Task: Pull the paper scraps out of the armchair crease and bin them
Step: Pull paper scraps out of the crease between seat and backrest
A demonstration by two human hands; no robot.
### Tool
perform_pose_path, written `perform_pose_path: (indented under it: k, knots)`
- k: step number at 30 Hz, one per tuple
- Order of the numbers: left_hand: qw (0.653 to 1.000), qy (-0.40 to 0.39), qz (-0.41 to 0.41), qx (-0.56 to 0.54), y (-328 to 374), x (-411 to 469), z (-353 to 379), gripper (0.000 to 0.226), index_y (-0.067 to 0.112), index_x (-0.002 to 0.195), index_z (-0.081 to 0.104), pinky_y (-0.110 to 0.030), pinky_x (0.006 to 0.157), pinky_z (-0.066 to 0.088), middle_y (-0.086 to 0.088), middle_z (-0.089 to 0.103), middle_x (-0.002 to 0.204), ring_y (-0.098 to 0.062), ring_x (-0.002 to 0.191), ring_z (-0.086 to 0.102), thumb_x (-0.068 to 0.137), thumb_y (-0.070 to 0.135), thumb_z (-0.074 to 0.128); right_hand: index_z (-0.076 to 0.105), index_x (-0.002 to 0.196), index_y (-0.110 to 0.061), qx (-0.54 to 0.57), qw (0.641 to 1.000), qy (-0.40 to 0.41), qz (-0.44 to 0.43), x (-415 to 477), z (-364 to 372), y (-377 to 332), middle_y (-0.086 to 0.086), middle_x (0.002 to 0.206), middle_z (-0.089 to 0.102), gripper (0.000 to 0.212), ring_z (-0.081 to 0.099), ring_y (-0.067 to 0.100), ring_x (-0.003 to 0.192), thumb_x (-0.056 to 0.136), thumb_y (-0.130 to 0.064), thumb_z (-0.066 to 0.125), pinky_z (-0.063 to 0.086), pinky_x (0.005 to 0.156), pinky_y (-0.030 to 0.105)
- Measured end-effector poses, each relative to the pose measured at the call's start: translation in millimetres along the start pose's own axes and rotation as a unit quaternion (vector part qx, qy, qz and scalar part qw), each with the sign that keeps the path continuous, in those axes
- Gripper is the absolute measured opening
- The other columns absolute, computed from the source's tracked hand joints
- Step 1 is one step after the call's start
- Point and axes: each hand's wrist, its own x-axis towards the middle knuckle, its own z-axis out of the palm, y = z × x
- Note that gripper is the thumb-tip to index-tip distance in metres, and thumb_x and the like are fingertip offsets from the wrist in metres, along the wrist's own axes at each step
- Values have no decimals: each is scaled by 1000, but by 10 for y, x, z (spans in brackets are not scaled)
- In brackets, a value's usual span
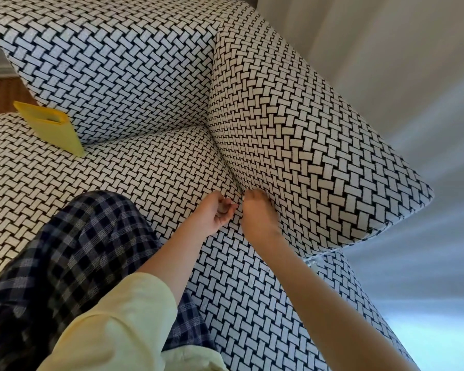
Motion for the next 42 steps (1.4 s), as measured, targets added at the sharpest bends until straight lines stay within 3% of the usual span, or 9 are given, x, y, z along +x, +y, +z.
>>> perform_pose_path:
  k: [5,10,14,20,25,28,31,36,42]
  knots:
    - [999,2,24,40,11,-31,-34,22,6,74,44,-21,41,52,-8,47,69,-16,60,51,94,8,38,32,136,6,-103,990,-94,28,136,184,-129,20,135,40,42,44,26,123,97,-10,38,47,89,31]
    - [999,-4,15,30,75,-88,-115,21,5,75,45,-23,40,53,-11,49,72,-17,51,58,95,8,38,50,121,-3,-94,987,-124,44,294,134,-154,10,121,58,27,58,22,109,96,-10,44,48,82,27]
    - [994,-19,17,102,93,-119,-129,20,4,79,50,-23,49,53,-9,54,71,-15,56,53,94,8,38,44,125,2,-108,989,-99,28,232,179,-163,15,123,55,30,53,25,113,97,-7,37,48,84,29]
    - [998,-22,16,53,97,-117,-165,25,2,78,51,-28,64,50,-13,59,71,-17,65,55,97,11,37,54,111,-2,-115,990,-57,-53,70,52,16,12,109,62,26,61,26,101,88,7,47,49,80,31]
    - [998,-24,19,59,94,-141,-154,25,0,82,54,-32,73,53,-15,58,82,-19,72,58,97,12,38,65,107,-10,110,994,-5,-25,120,-41,100,5,97,66,31,62,19,90,86,7,49,52,83,27]
    - [999,-27,27,29,154,-171,-162,23,0,88,52,-37,88,52,-16,58,84,-22,75,59,98,13,36,68,102,-10,279,960,11,-16,165,-210,-20,0,97,69,23,62,10,86,81,0,64,50,77,16]
    - [999,-37,30,-16,256,-224,-154,15,4,105,45,-39,85,52,-17,54,92,-24,83,59,99,14,35,66,103,-10,397,917,-45,-3,237,-311,-188,3,99,69,28,63,9,85,78,3,66,48,69,11]
    - [997,-12,65,-40,619,-339,-262,20,3,92,46,-39,84,52,-18,53,91,-25,81,58,100,18,34,65,105,-8,407,911,-61,-36,367,-375,-557,4,102,70,35,64,13,92,75,9,63,52,86,25]
    - [990,-38,114,-71,1124,-574,-524,16,3,106,43,-36,79,55,-16,51,88,-20,73,57,98,14,35,64,105,-9,393,913,-7,-111,503,-576,-1082,1,99,69,27,65,10,88,79,-1,67,51,80,14]
